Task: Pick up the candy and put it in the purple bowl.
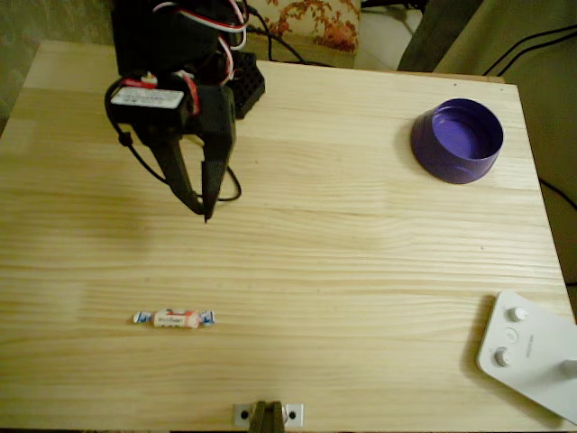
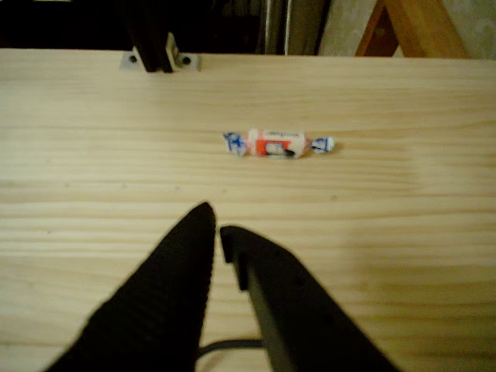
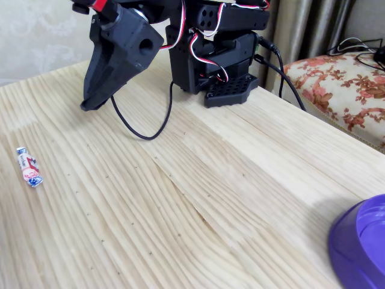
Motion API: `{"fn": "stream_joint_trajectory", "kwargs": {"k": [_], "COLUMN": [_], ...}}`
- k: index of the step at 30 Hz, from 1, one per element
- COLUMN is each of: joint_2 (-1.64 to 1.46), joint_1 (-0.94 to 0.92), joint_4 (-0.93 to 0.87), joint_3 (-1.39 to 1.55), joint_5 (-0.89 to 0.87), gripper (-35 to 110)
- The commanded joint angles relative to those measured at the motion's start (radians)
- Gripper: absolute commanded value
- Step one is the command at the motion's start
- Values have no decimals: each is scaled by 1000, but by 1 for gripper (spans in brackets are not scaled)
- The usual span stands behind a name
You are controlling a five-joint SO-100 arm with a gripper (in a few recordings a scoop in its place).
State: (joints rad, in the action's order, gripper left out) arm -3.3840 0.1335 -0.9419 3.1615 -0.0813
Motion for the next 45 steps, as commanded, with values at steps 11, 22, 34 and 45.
{"fn": "stream_joint_trajectory", "kwargs": {"k": [11, 22, 34, 45], "joint_2": [-71, -71, -40, 232], "joint_1": [20, 12, -31, -163], "joint_4": [-9, -9, -41, -58], "joint_3": [-11, -11, -129, -314], "joint_5": [-11, -15, -11, -3], "gripper": [0, 0, 0, 0]}}
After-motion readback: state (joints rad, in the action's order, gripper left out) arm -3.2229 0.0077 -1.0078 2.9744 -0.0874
